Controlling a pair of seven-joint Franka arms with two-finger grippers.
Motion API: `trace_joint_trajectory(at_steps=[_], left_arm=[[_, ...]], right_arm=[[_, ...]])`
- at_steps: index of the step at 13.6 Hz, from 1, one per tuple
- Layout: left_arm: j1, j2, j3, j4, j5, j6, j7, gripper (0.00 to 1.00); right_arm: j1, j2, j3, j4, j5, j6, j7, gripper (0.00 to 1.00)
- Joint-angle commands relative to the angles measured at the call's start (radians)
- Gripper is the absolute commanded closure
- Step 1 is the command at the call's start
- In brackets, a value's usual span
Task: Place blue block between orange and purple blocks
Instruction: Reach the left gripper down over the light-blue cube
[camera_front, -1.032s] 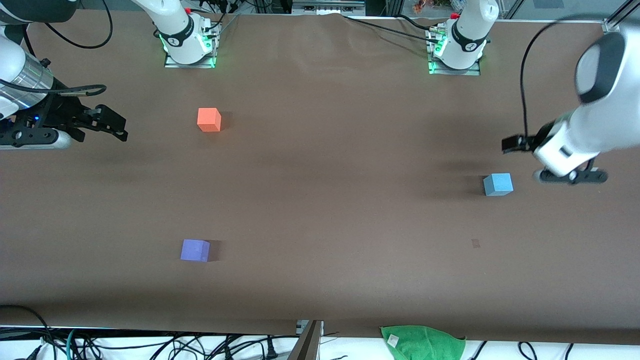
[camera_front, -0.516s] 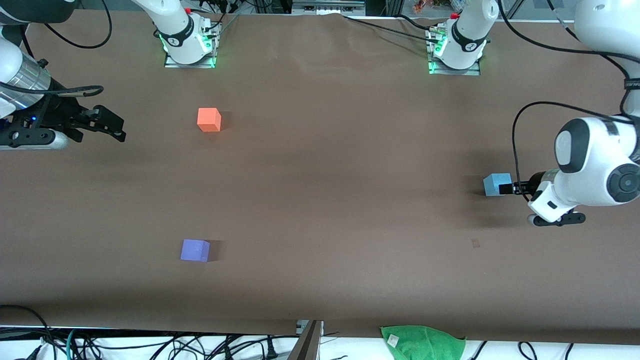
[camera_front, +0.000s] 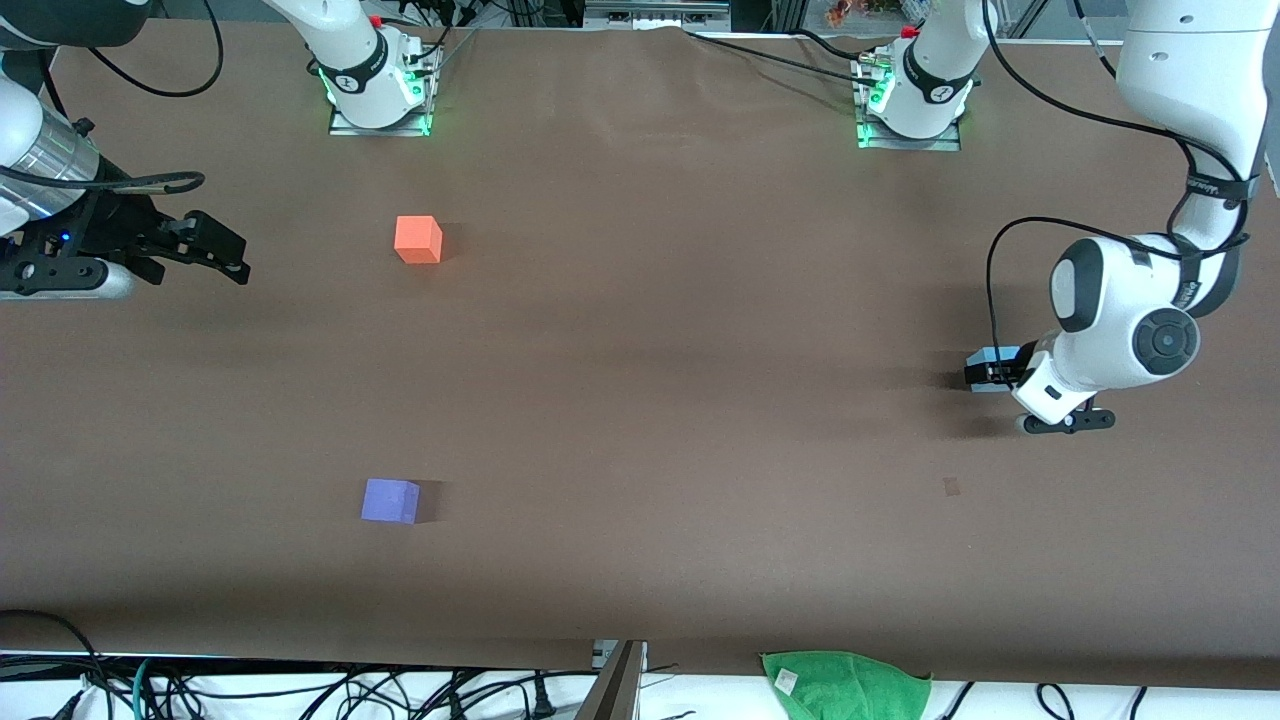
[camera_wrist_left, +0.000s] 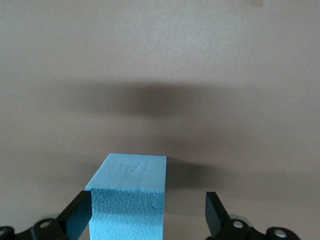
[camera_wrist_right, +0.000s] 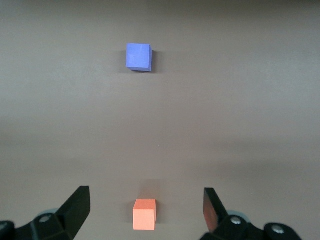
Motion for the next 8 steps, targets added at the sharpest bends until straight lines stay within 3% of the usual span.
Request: trace_joint_trajectory(at_steps=[1,8], left_arm=[[0.010,-0.050,-0.008,-0.045,0.075,0.024,0.015,0.00],[0.014,-0.009,-0.008,-0.050,0.083,0.030,0.013,0.00]], right_arm=[[-0.005,0.008,0.000,0.019,0.005,-0.005,-0.010,0.00],[-0.006,0.008,-0.001,0.019,0.005,-0.003,-0.010,0.00]])
